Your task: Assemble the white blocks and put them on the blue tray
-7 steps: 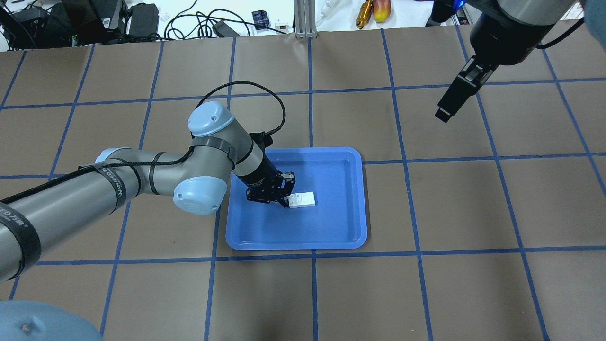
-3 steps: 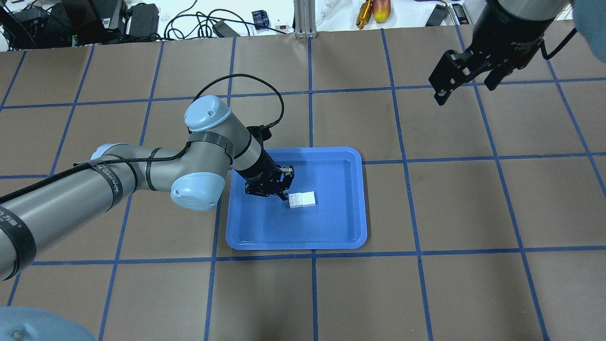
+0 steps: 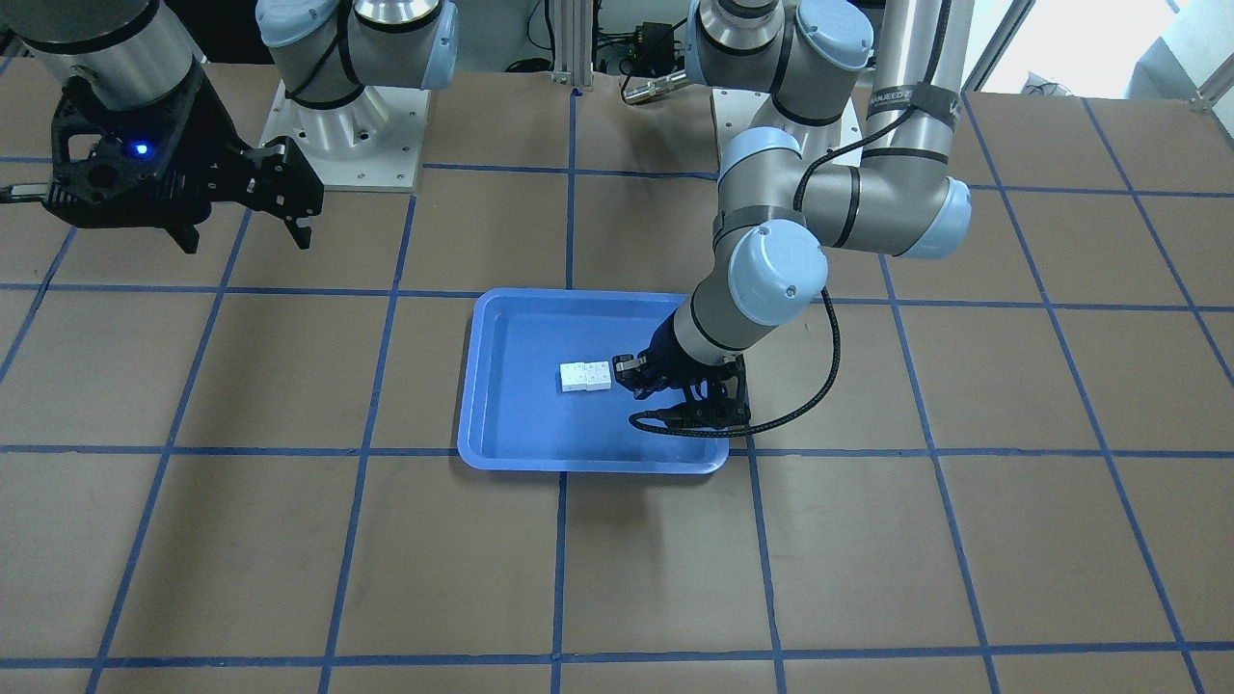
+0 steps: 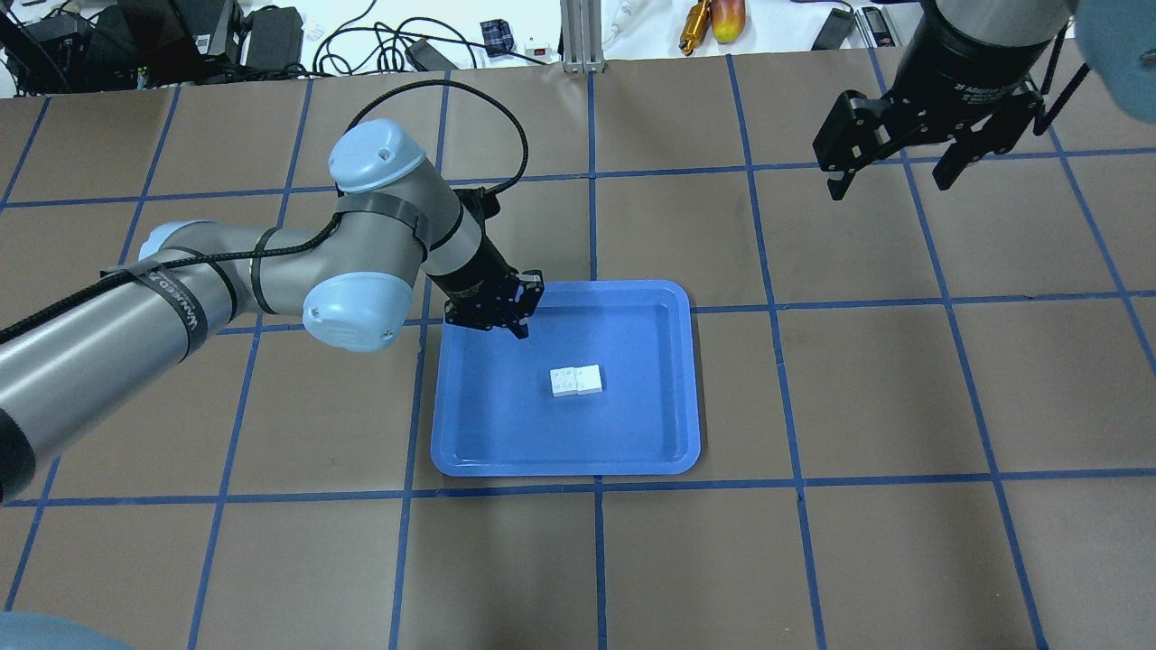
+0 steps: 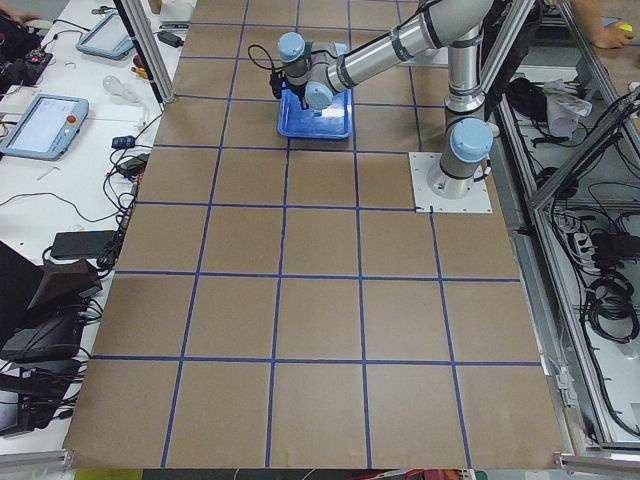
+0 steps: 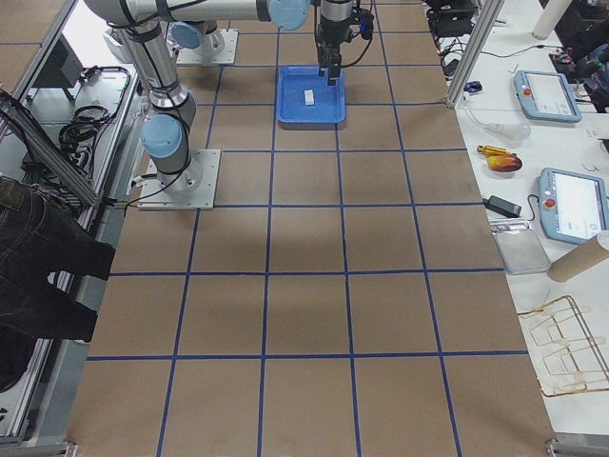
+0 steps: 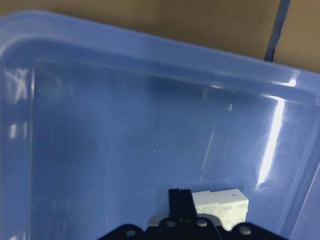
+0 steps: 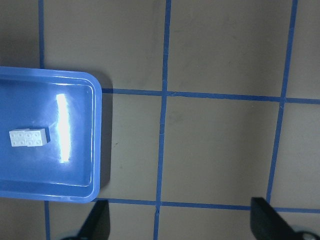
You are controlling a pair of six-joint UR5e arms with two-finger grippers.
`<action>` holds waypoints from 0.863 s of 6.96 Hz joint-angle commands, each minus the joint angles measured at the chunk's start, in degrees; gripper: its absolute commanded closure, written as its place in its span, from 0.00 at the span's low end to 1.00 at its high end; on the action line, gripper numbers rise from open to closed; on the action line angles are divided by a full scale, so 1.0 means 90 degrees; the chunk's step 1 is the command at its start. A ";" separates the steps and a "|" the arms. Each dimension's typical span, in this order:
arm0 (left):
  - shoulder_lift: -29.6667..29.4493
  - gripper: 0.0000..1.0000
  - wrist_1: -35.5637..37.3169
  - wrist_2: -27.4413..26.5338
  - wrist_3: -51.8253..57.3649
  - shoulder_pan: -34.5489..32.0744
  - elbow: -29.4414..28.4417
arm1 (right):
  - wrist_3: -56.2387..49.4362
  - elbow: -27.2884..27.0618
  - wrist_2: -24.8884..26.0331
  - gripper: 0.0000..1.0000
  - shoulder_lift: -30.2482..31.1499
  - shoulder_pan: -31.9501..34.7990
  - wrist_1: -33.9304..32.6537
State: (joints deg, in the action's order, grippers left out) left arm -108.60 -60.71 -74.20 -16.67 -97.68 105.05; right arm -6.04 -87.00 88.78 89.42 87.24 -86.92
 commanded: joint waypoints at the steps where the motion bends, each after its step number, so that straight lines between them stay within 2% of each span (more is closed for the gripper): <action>1: 0.0182 1.00 -0.1964 -0.0648 0.0316 0.0052 -0.1478 | 0.0220 0.0009 -0.0148 0.00 -0.0023 0.0062 -0.0059; 2: 0.0182 1.00 -0.2720 -0.1038 0.0493 0.0042 -0.2115 | 0.0250 0.0009 -0.0148 0.00 -0.0033 0.0072 -0.0049; 3: 0.0298 1.00 -0.3210 -0.1149 0.0717 0.0052 -0.2508 | 0.0251 0.0018 -0.0148 0.00 -0.0043 0.0082 -0.0059; 4: 0.0512 1.00 -0.3496 -0.1614 0.0951 0.0033 -0.2676 | 0.0251 0.0018 -0.0128 0.00 -0.0052 0.0082 -0.0049; 6: 0.1223 0.99 -0.3742 -0.1996 0.1749 0.0226 -0.2707 | 0.0251 0.0105 -0.0118 0.00 -0.0150 0.0092 0.0009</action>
State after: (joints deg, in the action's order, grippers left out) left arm -101.25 -92.89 -89.41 -5.56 -96.80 81.11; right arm -3.79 -86.61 87.75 88.60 88.00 -87.22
